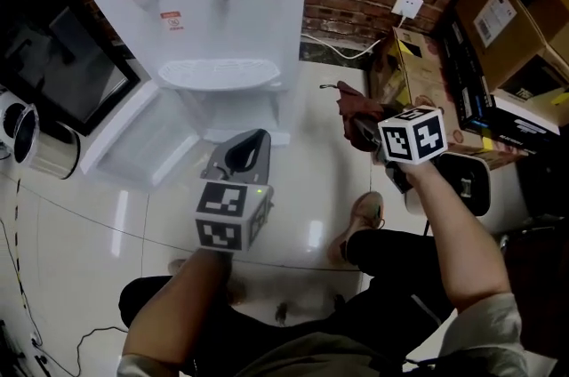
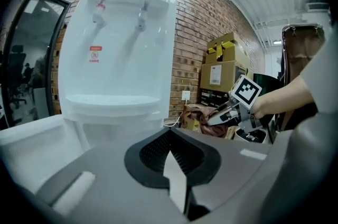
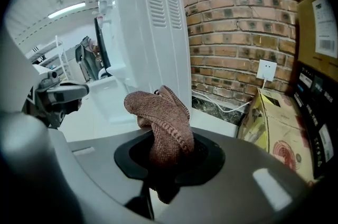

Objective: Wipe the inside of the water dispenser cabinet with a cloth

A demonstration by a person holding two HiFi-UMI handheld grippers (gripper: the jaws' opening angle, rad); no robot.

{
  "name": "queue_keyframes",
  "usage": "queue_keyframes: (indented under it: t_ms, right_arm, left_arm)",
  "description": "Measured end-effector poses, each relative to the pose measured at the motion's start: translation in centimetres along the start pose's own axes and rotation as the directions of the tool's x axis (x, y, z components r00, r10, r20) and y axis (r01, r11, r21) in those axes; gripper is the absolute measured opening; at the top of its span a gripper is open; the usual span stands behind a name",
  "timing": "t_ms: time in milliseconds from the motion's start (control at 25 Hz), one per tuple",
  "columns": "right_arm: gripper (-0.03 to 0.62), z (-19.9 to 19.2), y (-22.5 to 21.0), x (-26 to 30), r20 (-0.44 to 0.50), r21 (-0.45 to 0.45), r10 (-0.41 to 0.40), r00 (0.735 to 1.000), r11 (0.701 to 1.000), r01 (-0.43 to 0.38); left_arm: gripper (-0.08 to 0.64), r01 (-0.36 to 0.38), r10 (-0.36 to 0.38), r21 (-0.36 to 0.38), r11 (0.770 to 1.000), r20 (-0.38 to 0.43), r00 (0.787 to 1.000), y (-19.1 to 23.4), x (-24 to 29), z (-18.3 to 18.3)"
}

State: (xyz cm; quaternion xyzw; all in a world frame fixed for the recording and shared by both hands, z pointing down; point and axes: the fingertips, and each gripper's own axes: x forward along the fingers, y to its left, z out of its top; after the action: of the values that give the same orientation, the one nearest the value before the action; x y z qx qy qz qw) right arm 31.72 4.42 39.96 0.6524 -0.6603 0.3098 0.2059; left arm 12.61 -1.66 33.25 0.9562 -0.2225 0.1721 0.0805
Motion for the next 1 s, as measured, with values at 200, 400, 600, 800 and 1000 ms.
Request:
queue_keyframes:
  t_ms: [200, 400, 600, 800, 1000]
  right_arm:
    - [0.098, -1.5, -0.7, -0.7, -0.037, -0.027, 0.005, 0.999, 1.0, -0.006]
    - [0.098, -0.3, 0.1, -1.9, 0.007, -0.031, 0.035, 0.999, 0.999, -0.035]
    - [0.1, 2.7, 2.8, -3.0, 0.082, -0.083, 0.08, 0.993, 0.994, -0.074]
    - [0.1, 5.0, 5.3, -3.7, 0.127, -0.143, 0.117, 0.985, 0.985, -0.099]
    - [0.1, 6.9, 7.4, -4.5, 0.175, -0.157, 0.151, 0.973, 0.98, -0.124]
  left_arm:
    - [0.0, -0.032, 0.032, 0.039, 0.999, -0.006, 0.999, 5.3, -0.3, 0.4]
    - [0.123, -0.161, 0.163, 0.068, 0.985, -0.023, 0.986, 13.3, -2.6, 2.1]
    - [0.198, -0.295, 0.328, 0.245, 0.923, -0.102, 0.939, 21.6, -5.4, 1.1]
    - [0.269, -0.378, 0.445, 0.294, 0.878, -0.211, 0.87, 28.9, -8.9, -1.6]
    - [0.318, -0.417, 0.465, 0.214, 0.883, -0.29, 0.837, 33.3, -11.1, -5.3]
